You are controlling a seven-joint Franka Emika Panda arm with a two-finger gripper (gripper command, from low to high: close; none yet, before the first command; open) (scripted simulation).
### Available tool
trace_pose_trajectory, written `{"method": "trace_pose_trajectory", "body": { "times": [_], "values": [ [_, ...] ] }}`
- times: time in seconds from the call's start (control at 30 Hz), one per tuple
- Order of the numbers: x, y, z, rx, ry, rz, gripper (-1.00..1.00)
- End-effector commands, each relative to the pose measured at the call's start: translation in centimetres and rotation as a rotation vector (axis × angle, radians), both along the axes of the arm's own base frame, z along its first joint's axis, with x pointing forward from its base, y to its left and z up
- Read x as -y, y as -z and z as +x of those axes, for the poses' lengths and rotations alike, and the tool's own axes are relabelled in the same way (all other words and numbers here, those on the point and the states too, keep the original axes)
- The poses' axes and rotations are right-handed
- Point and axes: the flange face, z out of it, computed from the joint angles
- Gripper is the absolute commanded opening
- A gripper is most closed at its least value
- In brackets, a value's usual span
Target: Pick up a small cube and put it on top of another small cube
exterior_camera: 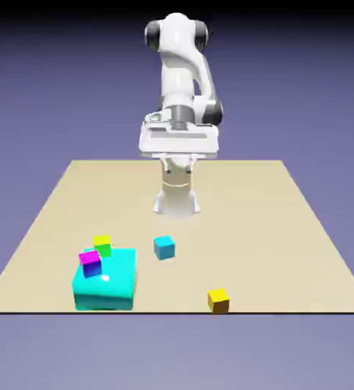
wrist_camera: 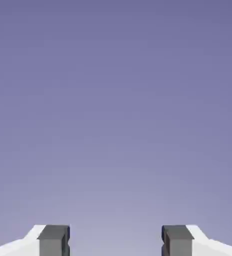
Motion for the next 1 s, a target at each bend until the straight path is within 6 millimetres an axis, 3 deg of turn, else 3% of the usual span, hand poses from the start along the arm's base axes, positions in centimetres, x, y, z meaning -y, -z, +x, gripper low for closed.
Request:
{"method": "trace_pose_trajectory", "body": {
  "times": [0.0,0.23,0.5,0.63,0.77,0.97],
  "values": [
    [0.8,1.6,0.4,-0.067,0.035,0.045,0.00],
    [5.5,12.7,0.4,-0.528,0.291,0.325,0.00],
    [9.3,22.8,-3.5,-0.981,0.619,0.591,0.00],
    [11.0,26.0,-5.8,-1.150,0.797,0.712,0.00],
    [12.5,27.6,-7.6,-1.254,0.950,0.815,0.00],
    [11.9,29.5,-7.9,-1.251,0.957,0.806,0.00]
  ]
}}
